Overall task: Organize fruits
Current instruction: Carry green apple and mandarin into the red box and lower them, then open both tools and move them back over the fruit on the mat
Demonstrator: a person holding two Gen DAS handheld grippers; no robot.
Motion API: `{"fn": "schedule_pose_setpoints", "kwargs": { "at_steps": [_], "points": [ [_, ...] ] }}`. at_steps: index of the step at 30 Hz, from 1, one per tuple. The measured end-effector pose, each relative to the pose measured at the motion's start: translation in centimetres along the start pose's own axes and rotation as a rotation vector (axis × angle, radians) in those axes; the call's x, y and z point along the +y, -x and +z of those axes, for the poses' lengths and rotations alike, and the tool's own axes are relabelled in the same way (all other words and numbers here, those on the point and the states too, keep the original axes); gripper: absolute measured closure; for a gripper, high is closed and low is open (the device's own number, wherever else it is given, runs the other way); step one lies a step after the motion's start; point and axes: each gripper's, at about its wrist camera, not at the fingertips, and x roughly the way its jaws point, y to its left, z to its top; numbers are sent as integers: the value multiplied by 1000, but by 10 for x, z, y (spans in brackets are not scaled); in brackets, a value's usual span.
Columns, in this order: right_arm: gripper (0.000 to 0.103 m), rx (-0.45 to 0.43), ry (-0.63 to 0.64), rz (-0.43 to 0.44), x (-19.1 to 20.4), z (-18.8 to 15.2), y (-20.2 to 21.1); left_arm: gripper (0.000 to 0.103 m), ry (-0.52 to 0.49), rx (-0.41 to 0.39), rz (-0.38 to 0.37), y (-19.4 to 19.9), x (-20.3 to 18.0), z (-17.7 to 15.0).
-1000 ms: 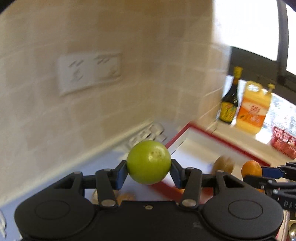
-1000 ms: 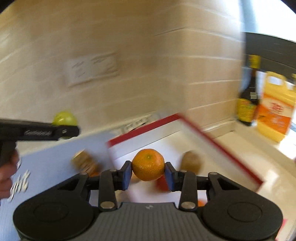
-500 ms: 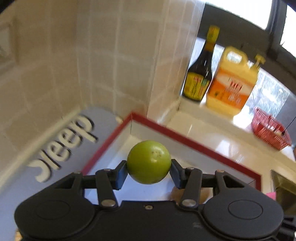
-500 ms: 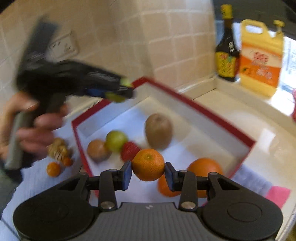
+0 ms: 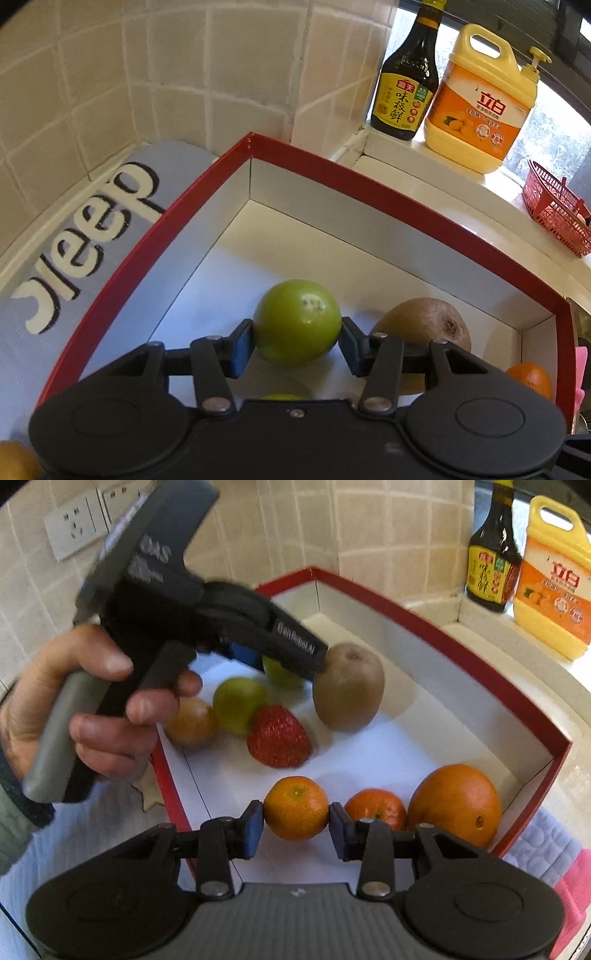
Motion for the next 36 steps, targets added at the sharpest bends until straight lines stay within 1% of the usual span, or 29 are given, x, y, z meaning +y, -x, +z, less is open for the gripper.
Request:
{"fn": "schedule_pose_setpoints", "kwargs": {
  "at_steps": [3,7,8,11,16,20,23,25,28,30,33,36],
  "points": [
    [62,19,-23,7,-3,0,-5,44,-5,3,-2,0,0,0],
    [62,23,-36,7,-5,2,-7,43,3,4,-11,-2,-1,2],
    [62,27,-40,9,-6,2,-7,40,13,3,-18,-1,0,2],
    [61,37,-46,17,-8,3,-6,39,14,-20,-31,9,1,3],
    [61,11,-54,20,-6,0,12,37,0,-69,-33,39,1,3],
    [61,-27,-56,20,-5,4,30,35,-23,-136,-18,77,0,4],
    [61,-57,-48,30,-2,8,44,35,-26,-197,18,115,4,1],
    [61,-82,-33,37,3,12,54,33,-10,-247,45,145,12,-2],
    [61,-122,-4,69,15,20,69,33,41,-321,102,193,29,-11],
    [60,-150,24,95,27,28,76,32,83,-364,155,227,43,-23],
    [59,-178,64,141,49,33,81,30,140,-399,232,263,59,-44],
    [58,-171,95,194,72,35,76,29,212,-394,296,286,79,-74]
  ]
}}
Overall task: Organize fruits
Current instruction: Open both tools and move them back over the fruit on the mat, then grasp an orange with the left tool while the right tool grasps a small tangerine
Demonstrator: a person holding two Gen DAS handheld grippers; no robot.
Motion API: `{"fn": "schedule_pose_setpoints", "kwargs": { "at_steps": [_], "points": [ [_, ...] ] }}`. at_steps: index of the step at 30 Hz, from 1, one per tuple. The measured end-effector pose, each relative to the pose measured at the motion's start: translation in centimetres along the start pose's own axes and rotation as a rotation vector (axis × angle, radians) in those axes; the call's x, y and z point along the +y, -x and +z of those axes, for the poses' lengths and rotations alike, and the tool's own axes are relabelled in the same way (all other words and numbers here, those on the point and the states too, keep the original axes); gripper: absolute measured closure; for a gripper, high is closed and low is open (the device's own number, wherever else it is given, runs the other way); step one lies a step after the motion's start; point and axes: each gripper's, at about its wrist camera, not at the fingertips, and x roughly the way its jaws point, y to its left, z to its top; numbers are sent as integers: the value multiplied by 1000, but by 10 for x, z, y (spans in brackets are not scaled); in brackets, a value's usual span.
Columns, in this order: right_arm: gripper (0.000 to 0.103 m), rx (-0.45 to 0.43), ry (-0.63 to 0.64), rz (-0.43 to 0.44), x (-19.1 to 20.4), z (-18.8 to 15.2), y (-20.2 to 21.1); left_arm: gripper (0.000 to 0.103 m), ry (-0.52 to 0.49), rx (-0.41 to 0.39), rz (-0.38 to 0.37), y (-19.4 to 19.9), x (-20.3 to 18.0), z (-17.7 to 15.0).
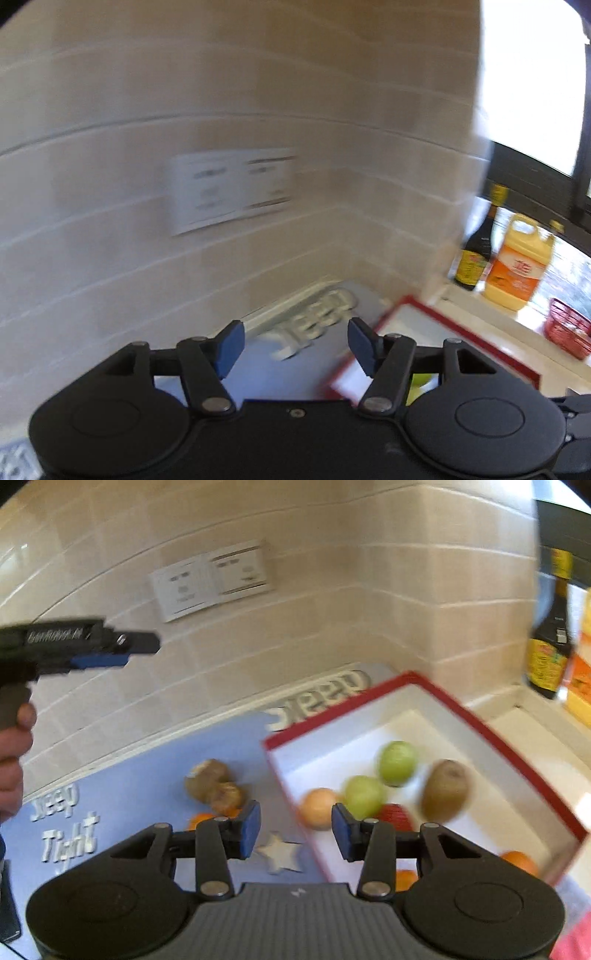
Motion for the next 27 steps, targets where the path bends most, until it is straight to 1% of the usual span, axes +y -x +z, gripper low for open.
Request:
{"fn": "schedule_pose_setpoints", "kwargs": {
  "at_steps": [2,4,7,10,14,17,21,22,23,25,27],
  "points": [
    [58,16,10,31,13,2,-12,28,12,23,32,6,15,-17],
    [58,39,5,48,24,2,-26,28,8,63,45,5,27,-38],
    [59,73,-23,75,36,1,-51,28,-3,129,16,-8,29,-73],
    [61,94,-44,50,45,-4,-76,28,-40,182,-1,-27,19,-101],
    [61,116,-34,-8,52,-13,-108,28,-105,244,16,-59,1,-129],
    [61,154,-32,-13,52,-18,-127,28,-131,280,13,-79,-4,-140],
    [62,167,-10,-15,55,-21,-144,28,-104,296,-34,-96,-4,-145],
    [62,169,-6,-15,55,-21,-148,29,-99,299,-39,-99,-3,-146],
    [62,172,-3,-14,55,-21,-151,34,-96,302,-42,-101,-3,-146],
    [62,181,2,-20,56,-20,-159,38,-95,305,-42,-105,-2,-147],
    [64,189,2,-20,56,-21,-165,39,-97,298,-46,-104,-1,-149]
  ]
}}
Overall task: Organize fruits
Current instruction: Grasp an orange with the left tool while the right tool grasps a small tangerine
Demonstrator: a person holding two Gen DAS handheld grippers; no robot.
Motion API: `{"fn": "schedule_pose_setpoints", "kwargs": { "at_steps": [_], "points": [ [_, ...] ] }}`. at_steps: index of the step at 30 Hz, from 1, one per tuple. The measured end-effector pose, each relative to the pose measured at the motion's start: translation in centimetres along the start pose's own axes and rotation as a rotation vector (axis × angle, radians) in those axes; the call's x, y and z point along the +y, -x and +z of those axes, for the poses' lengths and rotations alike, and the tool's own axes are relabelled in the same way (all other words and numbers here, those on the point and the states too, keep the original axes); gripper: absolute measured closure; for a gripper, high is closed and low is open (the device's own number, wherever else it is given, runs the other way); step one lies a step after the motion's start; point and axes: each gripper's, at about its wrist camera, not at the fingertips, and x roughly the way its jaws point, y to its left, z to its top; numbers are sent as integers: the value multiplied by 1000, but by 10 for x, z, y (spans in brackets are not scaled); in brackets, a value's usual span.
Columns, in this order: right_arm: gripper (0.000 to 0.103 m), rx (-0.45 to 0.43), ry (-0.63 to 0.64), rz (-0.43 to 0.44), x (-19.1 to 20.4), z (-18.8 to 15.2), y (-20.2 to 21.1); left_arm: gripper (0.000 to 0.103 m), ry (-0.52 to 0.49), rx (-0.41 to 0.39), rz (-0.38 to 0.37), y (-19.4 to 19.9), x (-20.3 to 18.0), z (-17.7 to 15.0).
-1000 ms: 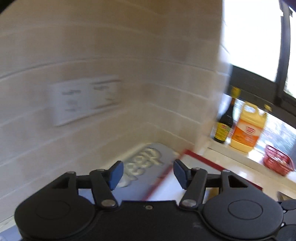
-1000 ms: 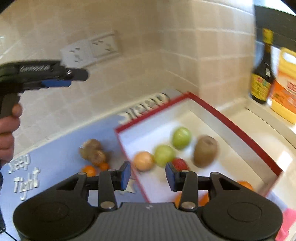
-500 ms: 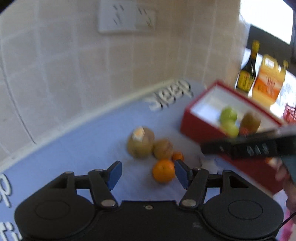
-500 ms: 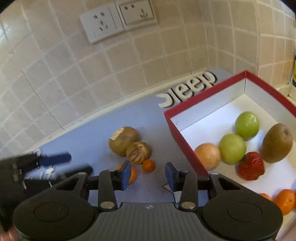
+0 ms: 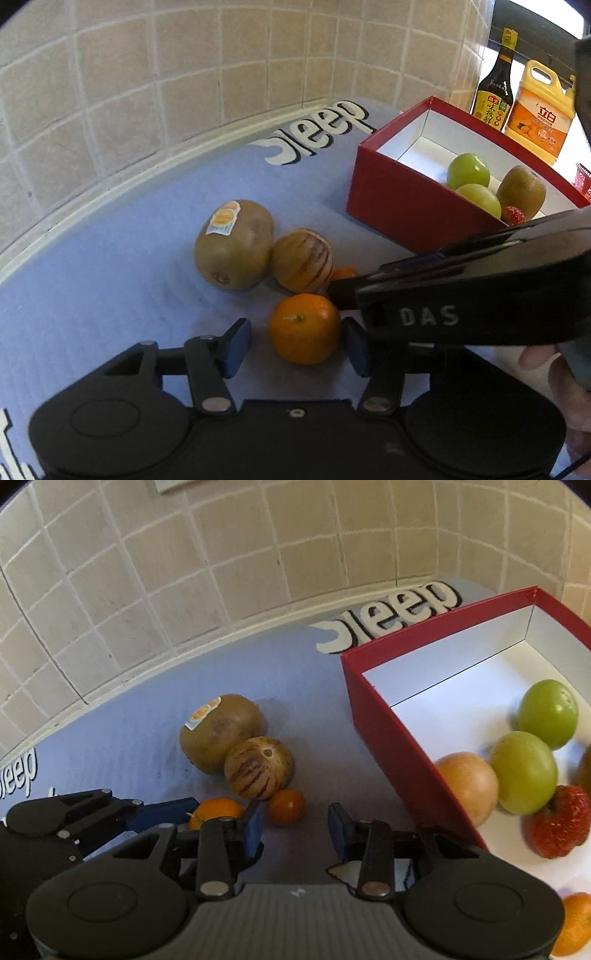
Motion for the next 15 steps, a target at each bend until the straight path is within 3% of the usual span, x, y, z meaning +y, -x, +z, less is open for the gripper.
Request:
{"fn": "schedule_pose_setpoints", "kwargs": {
  "at_steps": [4,6,15],
  "points": [
    [70,-7,14,-3,4,2,-6,55,5,-13,-23,1,3,0],
    [80,-8,34,-4,7,3,-9,55,9,-16,-23,2,3,0],
    [80,-15,15,19,3,3,10,56,18,-28,-17,18,0,2]
  ]
}}
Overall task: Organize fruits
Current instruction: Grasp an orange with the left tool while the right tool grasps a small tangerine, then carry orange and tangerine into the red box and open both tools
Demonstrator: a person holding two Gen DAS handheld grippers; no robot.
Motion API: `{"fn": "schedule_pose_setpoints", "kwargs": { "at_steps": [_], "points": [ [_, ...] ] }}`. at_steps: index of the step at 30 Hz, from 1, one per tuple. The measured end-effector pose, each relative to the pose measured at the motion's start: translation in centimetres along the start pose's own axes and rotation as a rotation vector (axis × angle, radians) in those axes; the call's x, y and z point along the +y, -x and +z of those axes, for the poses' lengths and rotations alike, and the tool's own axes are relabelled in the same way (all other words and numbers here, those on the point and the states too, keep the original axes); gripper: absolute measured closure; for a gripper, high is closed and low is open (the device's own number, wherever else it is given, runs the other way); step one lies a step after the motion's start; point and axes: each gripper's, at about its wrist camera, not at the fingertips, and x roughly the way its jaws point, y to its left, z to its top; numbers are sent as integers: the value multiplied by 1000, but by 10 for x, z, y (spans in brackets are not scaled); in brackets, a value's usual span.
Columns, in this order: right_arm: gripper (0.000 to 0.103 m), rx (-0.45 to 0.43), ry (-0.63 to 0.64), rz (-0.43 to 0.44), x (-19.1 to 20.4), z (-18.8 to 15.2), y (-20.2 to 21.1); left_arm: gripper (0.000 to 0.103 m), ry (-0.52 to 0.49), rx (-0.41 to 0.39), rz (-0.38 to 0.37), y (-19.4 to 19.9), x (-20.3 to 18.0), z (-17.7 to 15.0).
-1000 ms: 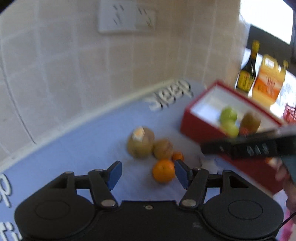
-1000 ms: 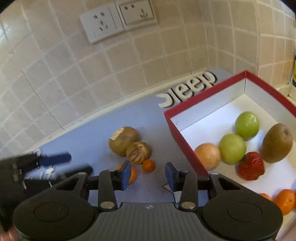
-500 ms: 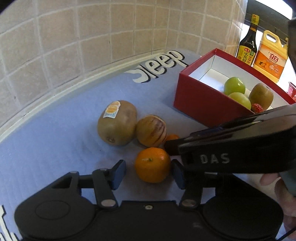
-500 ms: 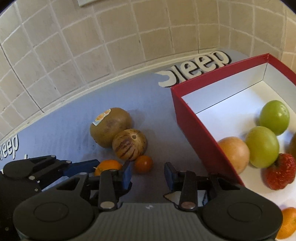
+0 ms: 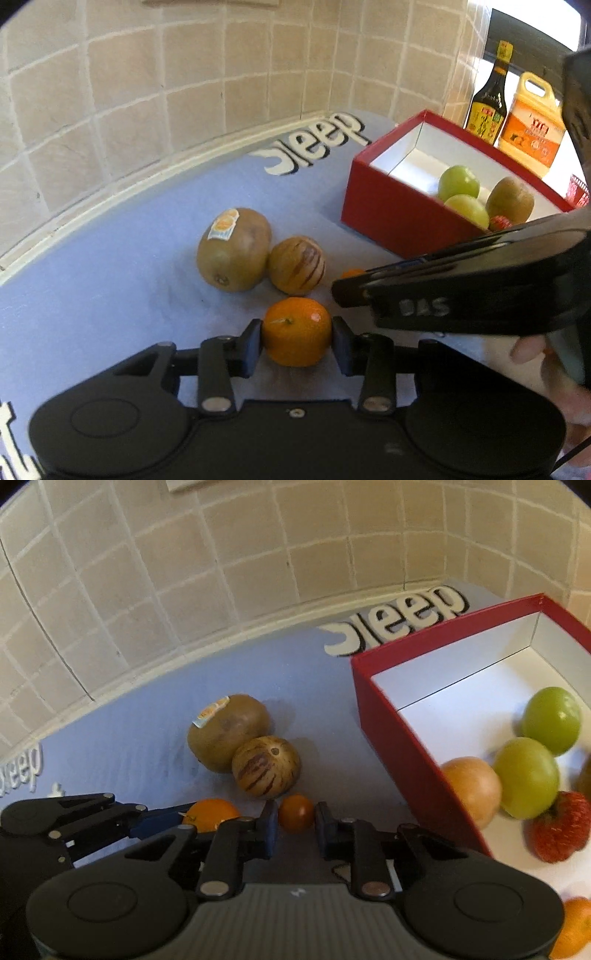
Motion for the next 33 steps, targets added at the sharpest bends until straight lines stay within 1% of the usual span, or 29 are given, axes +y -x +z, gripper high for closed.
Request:
{"fn": "schedule_pose_setpoints", "kwargs": {
  "at_steps": [2,5,7,10,12,14,18,21,24,28,30,33],
  "points": [
    [80,-35,0,14,-2,3,19,56,4,-27,-12,11,-1,7],
    [80,-116,-14,19,-11,12,52,56,-1,-93,-42,29,-8,32],
    [80,-185,-38,2,-24,19,78,56,-19,-149,-75,40,-17,56],
    [80,-281,-99,-38,-55,27,114,56,-53,-208,-131,49,-37,94],
    [80,-330,-148,-79,-79,30,133,56,-81,-228,-157,49,-54,116],
    [80,-371,-211,-129,-107,30,150,56,-116,-239,-167,42,-72,134],
    [80,-413,-298,-221,-153,19,170,56,-152,-224,-205,18,-103,161],
    [80,-407,-354,-278,-185,10,175,56,-161,-191,-242,-2,-122,170],
    [80,-365,-383,-291,-204,-1,171,56,-167,-139,-256,-27,-139,173],
    [80,-255,-374,-302,-213,-9,143,56,-133,-59,-265,-59,-146,168],
    [80,-207,-369,-310,-211,-13,127,56,-108,-29,-267,-75,-150,172],
    [80,-151,-368,-307,-209,-21,108,56,-141,-7,-245,-95,-166,183]
  ]
}}
